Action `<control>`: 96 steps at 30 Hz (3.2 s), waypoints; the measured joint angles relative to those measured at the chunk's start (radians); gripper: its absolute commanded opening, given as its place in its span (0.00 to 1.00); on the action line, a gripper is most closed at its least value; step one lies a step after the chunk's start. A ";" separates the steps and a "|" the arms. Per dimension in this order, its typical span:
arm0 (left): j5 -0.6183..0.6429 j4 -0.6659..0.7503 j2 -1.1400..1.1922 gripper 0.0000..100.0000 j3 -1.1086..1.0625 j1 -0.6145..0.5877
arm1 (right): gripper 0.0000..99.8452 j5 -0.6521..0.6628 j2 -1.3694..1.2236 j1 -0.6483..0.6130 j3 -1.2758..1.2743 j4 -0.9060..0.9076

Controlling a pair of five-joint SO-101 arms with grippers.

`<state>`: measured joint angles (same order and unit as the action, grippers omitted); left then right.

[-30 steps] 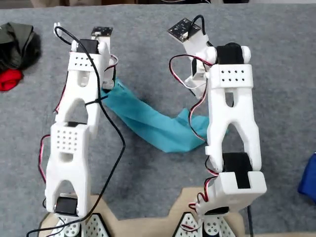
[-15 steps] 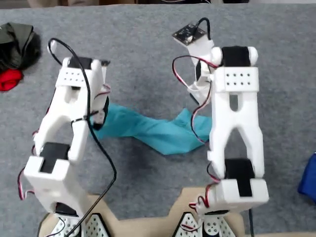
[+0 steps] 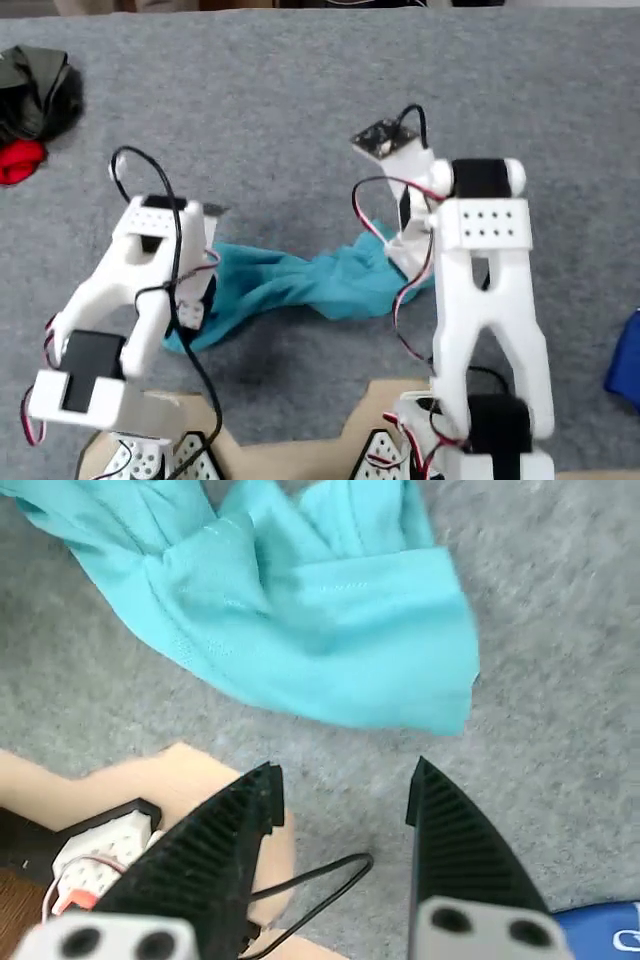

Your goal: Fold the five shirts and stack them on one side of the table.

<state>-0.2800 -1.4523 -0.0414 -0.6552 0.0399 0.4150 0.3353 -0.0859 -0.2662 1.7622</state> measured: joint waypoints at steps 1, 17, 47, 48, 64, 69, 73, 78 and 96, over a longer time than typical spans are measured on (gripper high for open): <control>0.000 0.009 -0.018 0.02 -0.023 0.000 | 0.22 0.000 0.026 0.000 -0.020 0.000; 0.054 -0.040 -0.198 0.24 0.160 -0.147 | 0.22 0.000 0.192 0.000 -0.072 -0.175; 0.135 -0.008 0.250 0.08 0.519 -0.331 | 0.22 0.000 -0.064 0.000 -0.072 -0.313; 0.137 -0.041 0.250 0.08 0.539 -0.331 | 0.22 0.000 -0.064 0.000 -0.072 -0.313; 0.074 -0.245 0.256 0.21 0.618 -0.321 | 0.22 0.000 -0.064 0.000 -0.072 -0.313; 0.074 -0.132 0.256 0.21 0.565 -0.321 | 0.22 0.000 -0.064 0.000 -0.072 -0.313; 0.074 -0.023 0.256 0.21 0.483 -0.321 | 0.22 0.000 -0.064 0.000 -0.072 -0.313; 0.074 0.008 0.256 0.21 0.459 -0.321 | 0.22 0.000 -0.064 0.000 -0.072 -0.313; 0.074 -0.005 0.256 0.05 0.419 -0.244 | 0.22 0.000 -0.064 0.000 -0.072 -0.408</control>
<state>-0.2064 -1.4569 0.2148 -0.2363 -0.2041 0.4150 0.2708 -0.0859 -0.3383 1.3541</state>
